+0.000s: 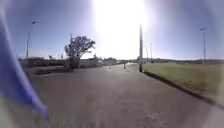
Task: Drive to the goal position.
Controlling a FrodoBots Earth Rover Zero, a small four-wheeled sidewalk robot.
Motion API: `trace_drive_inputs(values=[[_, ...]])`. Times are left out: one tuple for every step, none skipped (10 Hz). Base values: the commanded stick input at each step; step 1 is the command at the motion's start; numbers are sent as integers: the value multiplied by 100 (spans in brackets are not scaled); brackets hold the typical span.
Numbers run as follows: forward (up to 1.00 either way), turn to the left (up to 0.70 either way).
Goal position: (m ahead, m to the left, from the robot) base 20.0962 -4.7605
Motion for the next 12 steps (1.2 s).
trace_drive_inputs(values=[[85,0],[85,0],[85,0],[85,0],[85,0],[85,0],[85,0],[85,0],[85,-14],[85,-30],[85,-23],[85,-7]])
